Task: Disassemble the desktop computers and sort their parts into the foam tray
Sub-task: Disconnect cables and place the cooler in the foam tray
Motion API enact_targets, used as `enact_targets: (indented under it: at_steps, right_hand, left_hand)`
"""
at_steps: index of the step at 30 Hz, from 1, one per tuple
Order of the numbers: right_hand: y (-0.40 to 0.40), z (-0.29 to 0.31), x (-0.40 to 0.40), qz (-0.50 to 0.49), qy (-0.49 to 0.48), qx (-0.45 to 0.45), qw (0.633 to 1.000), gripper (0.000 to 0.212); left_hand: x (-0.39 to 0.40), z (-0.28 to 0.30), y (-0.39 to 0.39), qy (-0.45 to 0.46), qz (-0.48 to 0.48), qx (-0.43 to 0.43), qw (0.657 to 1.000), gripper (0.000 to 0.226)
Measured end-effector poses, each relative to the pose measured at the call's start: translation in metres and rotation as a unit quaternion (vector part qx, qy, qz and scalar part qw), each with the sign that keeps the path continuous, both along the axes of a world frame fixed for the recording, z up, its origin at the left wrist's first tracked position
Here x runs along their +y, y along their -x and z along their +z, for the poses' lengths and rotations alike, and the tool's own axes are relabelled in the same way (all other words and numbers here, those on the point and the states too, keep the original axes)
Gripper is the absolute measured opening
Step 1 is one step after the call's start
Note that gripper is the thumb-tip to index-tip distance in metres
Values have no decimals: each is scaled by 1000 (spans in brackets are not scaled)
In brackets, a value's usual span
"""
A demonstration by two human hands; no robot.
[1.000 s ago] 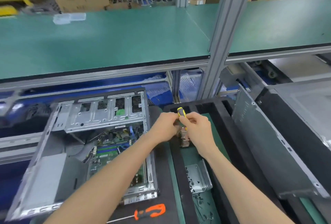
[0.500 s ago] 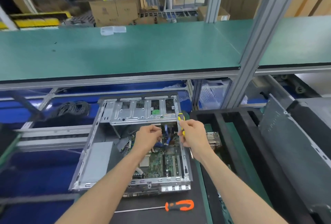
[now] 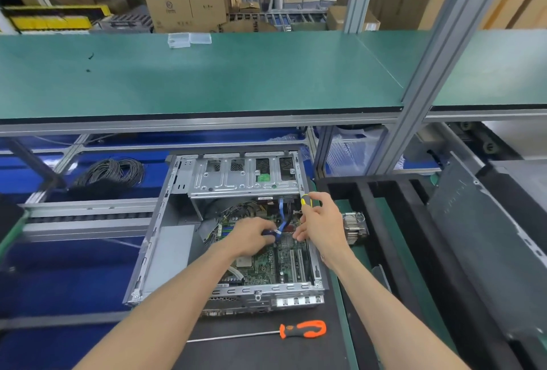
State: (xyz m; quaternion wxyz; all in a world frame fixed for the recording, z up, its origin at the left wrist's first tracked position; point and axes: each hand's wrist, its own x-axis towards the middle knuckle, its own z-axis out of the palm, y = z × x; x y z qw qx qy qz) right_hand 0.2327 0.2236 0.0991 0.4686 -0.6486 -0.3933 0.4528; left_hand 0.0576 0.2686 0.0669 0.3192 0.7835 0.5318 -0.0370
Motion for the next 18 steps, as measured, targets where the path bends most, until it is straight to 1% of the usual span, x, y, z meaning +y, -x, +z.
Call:
enact_targets:
  at_steps: [2, 3, 5, 6, 9, 11, 14, 16, 18]
  right_hand:
    - [1, 0, 0, 0, 5, 1, 1000, 25]
    - [3, 0, -1, 1, 6, 3, 1000, 25]
    - [5, 2, -2, 4, 4, 1, 1000, 26]
    - [7, 2, -3, 9, 1, -2, 1000, 27]
    - [11, 5, -7, 27, -6, -7, 1000, 28]
    - [13, 6, -10, 27, -4, -10, 1000, 27]
    - [14, 7, -14, 18, -1, -4, 1000, 26]
    - [13, 7, -17, 15, 1, -7, 1000, 25]
    - [11, 6, -19, 17, 5, -26, 999, 23]
  left_hand:
    - [-3, 2, 6, 8, 5, -12, 1000, 34]
    - [-5, 3, 8, 17, 11, -19, 1000, 31]
    - [-5, 4, 10, 40, 29, -40, 998, 18]
    - [-5, 6, 10, 46, 38, -47, 997, 17]
    - [-5, 11, 14, 26, 44, -73, 996, 34]
    - [-7, 11, 17, 18, 53, -110, 992, 38]
    - [-12, 7, 24, 47, 66, -172, 982, 22]
    - [-15, 5, 28, 70, 89, -208, 972, 24]
    - [-15, 5, 30, 77, 105, -224, 966, 22]
